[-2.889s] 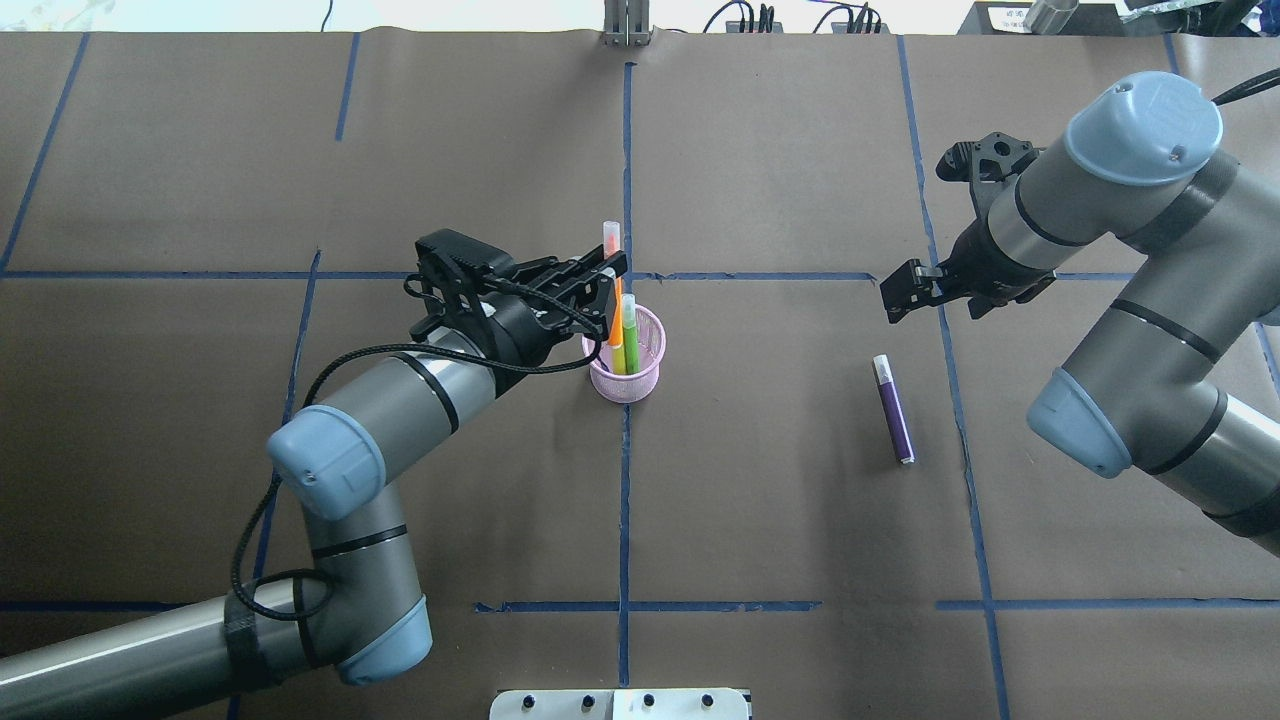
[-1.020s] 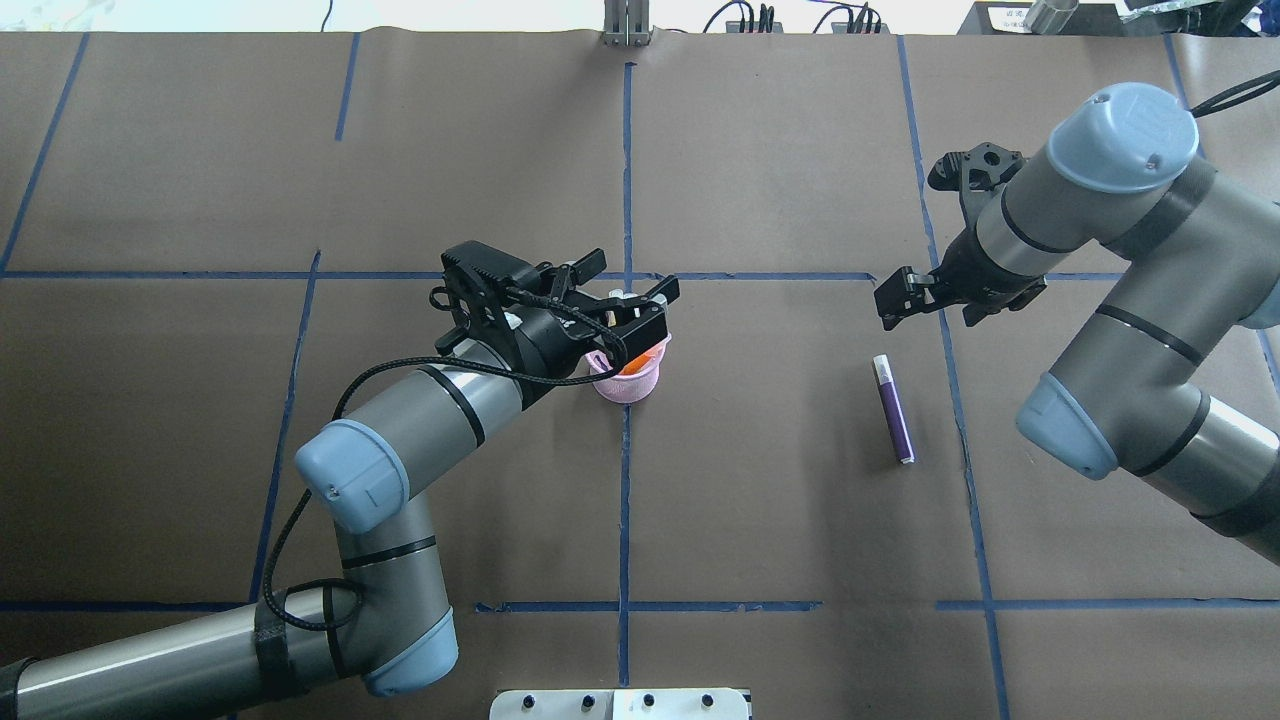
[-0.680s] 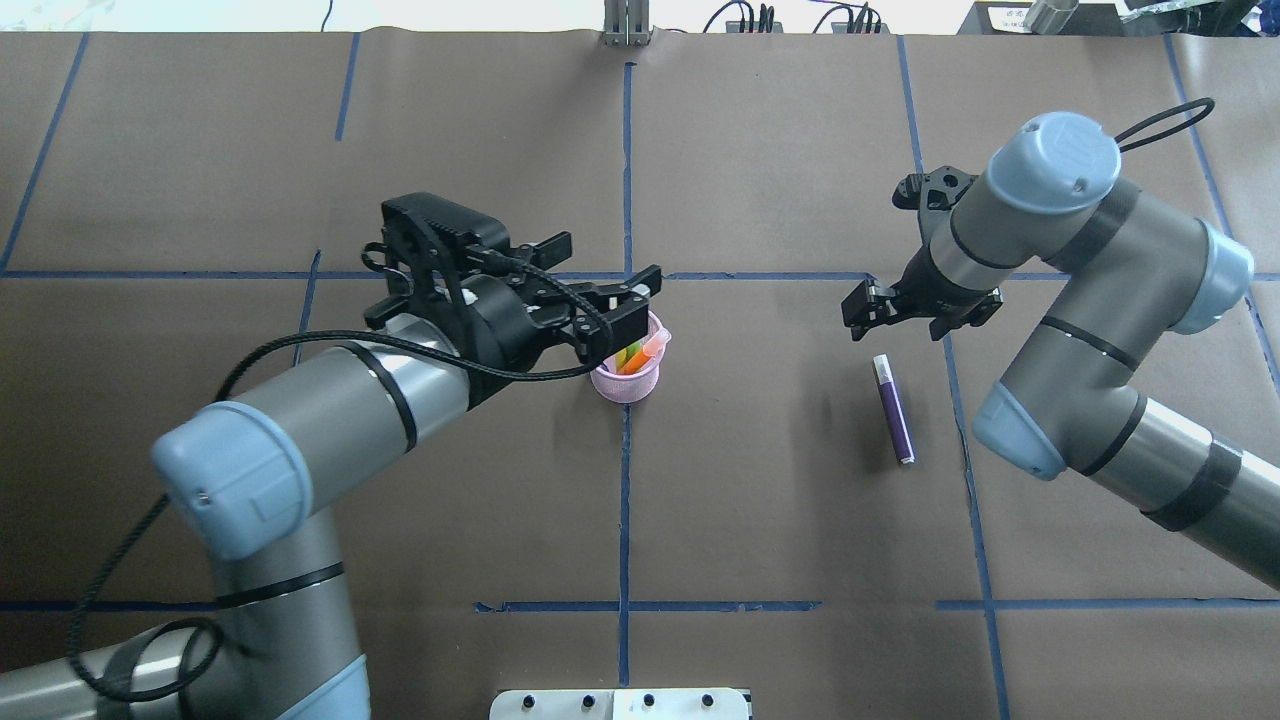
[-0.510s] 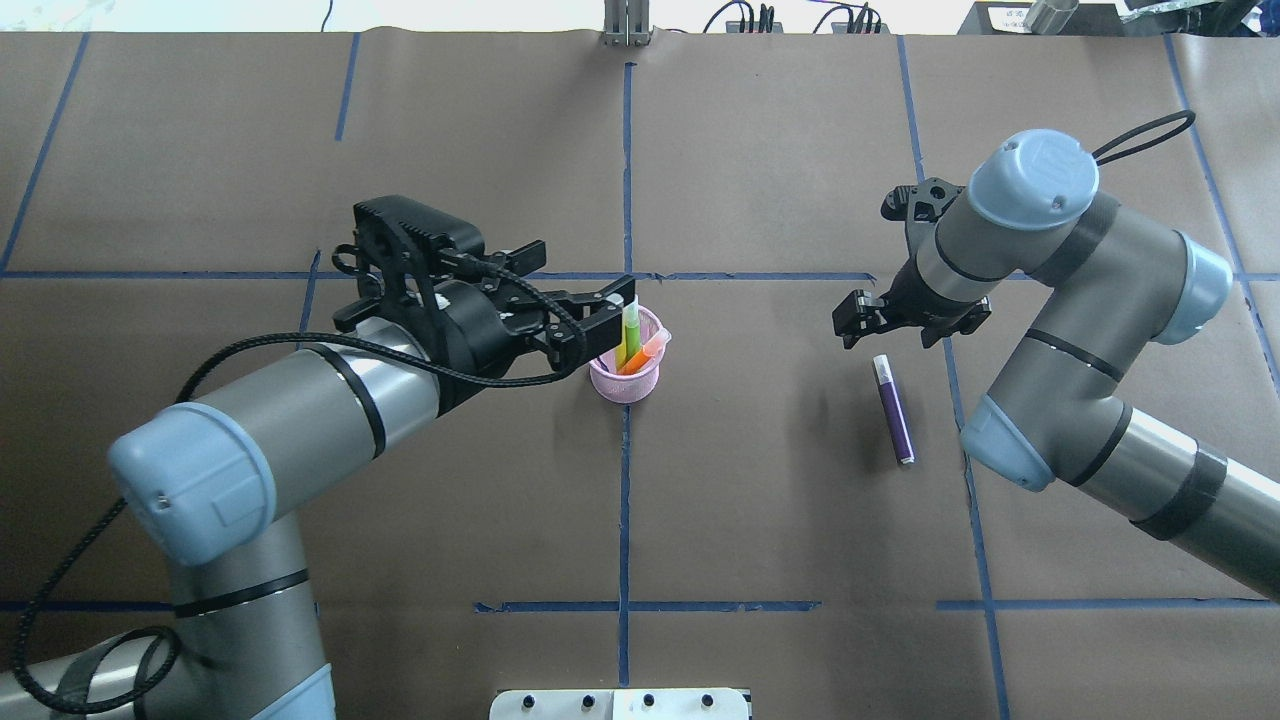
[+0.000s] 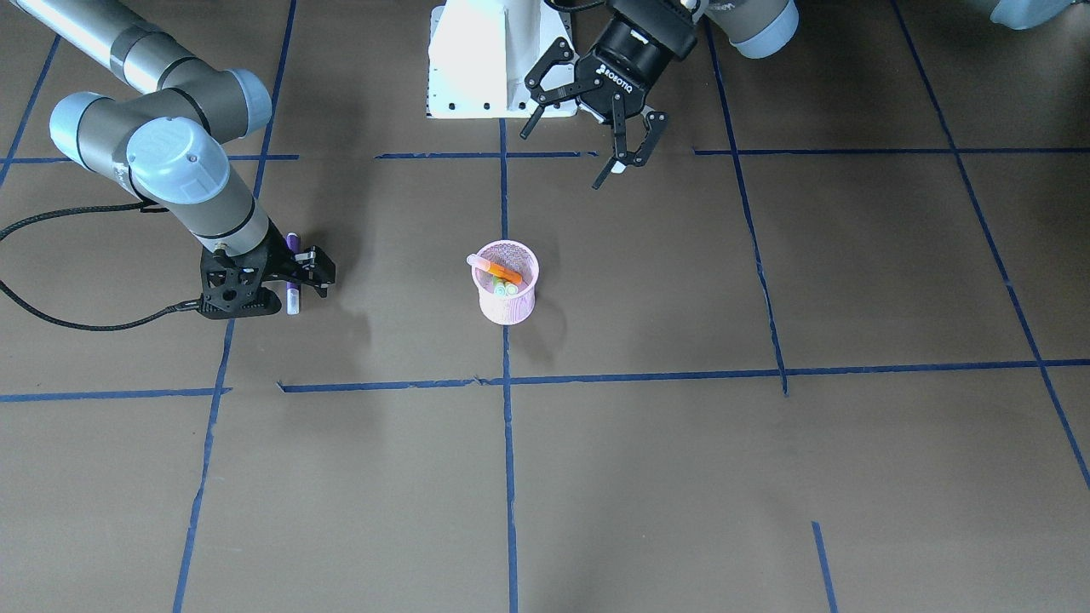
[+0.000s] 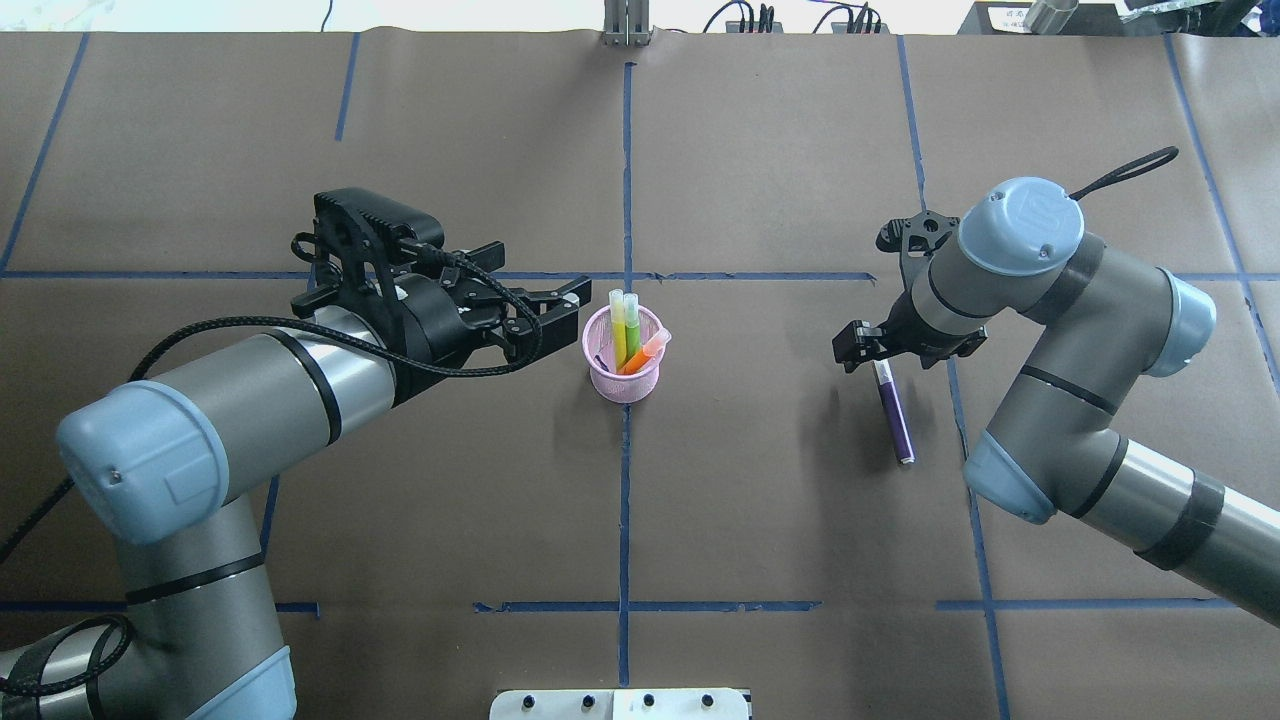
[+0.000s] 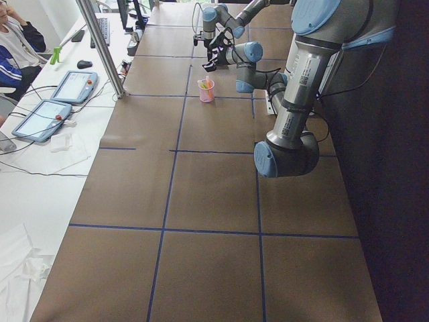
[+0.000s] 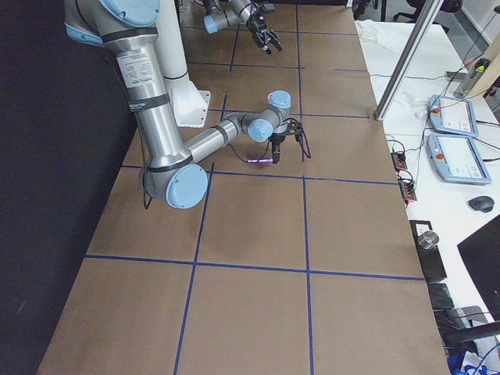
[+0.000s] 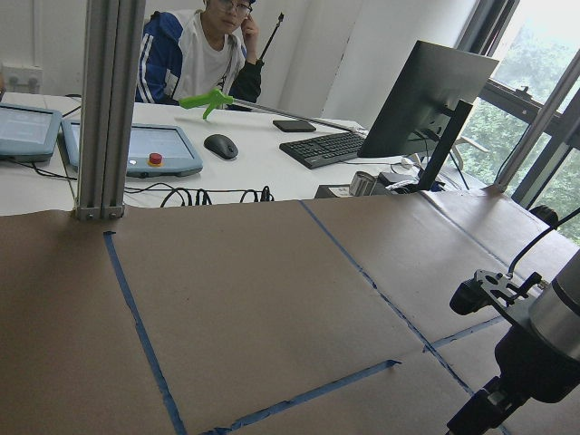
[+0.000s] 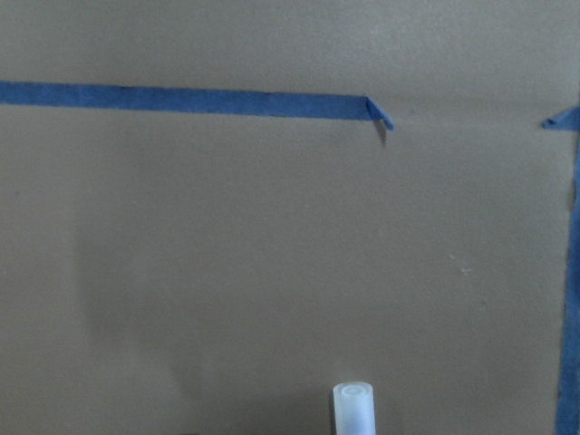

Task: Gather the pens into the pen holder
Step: 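Lower right gripper onto purple marker while left gripper withdraws from cup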

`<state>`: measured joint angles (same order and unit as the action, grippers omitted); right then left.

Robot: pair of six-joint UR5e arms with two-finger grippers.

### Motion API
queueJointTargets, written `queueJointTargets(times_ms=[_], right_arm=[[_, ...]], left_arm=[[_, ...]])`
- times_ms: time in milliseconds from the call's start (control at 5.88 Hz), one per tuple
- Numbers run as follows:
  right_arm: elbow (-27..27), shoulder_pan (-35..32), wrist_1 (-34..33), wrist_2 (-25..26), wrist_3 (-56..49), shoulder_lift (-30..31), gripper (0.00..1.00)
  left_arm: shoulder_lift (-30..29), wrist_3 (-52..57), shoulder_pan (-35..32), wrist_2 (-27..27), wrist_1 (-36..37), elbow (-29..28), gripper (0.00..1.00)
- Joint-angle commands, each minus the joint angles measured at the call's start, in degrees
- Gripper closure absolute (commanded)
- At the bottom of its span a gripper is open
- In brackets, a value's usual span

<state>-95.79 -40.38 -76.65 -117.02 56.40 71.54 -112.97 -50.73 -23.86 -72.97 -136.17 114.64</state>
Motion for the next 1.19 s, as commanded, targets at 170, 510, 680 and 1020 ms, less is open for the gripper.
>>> queueJointTargets(times_ms=[170, 510, 680, 1020], right_arm=[[0.3, 0.5, 0.1, 0.0, -0.2, 0.4, 0.13], [0.4, 0.6, 0.0, 0.0, -0.7, 0.4, 0.48], [0.3, 0.5, 0.0, -0.1, -0.8, 0.4, 0.71], [0.0, 0.4, 0.1, -0.1, -1.9, 0.4, 1.00]], left_arm=[[0.8, -0.1, -0.2, -0.2, -0.1, 0.0, 0.00], [0.9, -0.1, -0.3, -0.2, -0.1, 0.0, 0.00], [0.9, -0.1, -0.5, -0.2, -0.1, 0.0, 0.00], [0.9, -0.1, -0.6, -0.2, -0.1, 0.0, 0.00]])
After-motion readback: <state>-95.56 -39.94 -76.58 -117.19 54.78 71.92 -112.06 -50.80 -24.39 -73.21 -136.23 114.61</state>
